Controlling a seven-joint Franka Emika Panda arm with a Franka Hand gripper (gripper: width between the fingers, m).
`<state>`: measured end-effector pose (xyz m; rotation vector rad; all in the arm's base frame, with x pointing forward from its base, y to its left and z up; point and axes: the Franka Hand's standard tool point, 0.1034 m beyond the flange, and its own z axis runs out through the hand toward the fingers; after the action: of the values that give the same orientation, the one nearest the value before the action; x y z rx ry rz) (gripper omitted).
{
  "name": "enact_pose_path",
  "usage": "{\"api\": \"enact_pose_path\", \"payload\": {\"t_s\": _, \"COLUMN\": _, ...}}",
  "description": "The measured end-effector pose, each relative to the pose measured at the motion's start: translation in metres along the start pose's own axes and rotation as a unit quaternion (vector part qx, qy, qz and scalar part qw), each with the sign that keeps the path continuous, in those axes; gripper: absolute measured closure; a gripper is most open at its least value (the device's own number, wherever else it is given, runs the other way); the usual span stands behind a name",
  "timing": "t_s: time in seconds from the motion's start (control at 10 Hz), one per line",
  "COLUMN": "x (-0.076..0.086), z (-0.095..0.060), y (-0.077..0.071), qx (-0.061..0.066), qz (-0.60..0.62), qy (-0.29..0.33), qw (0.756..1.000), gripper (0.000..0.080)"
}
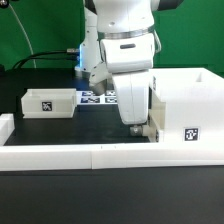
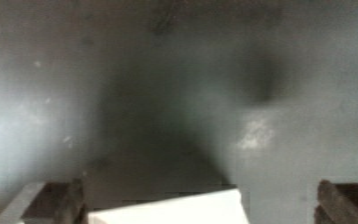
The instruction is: Assemble drawer
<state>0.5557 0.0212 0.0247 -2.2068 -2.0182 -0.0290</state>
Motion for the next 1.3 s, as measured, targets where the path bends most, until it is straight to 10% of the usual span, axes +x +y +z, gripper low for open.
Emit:
{"api": "enact_pose_path", "payload": {"t_s": 0.4, "x": -0.047, "z": -0.004, "y": -0.012, "qx": -0.002, "qz": 0.01, "qy": -0.006, "qw": 1.0, "gripper": 0.015}}
{"api": "enact_pose_path", "payload": {"t_s": 1.0, "x": -0.087, "z": -0.026, "y": -0.061, "qx": -0.043, "qz": 0.043, "qy": -0.017, "qw": 0.998, "gripper": 0.015}}
{"api": "enact_pose_path", "payload": {"t_s": 1.3, "x": -0.091, "z": -0.024, "y": -0.067, "qx": -0.039, "qz": 0.061, "qy": -0.017, "qw": 0.997, "gripper": 0.015}}
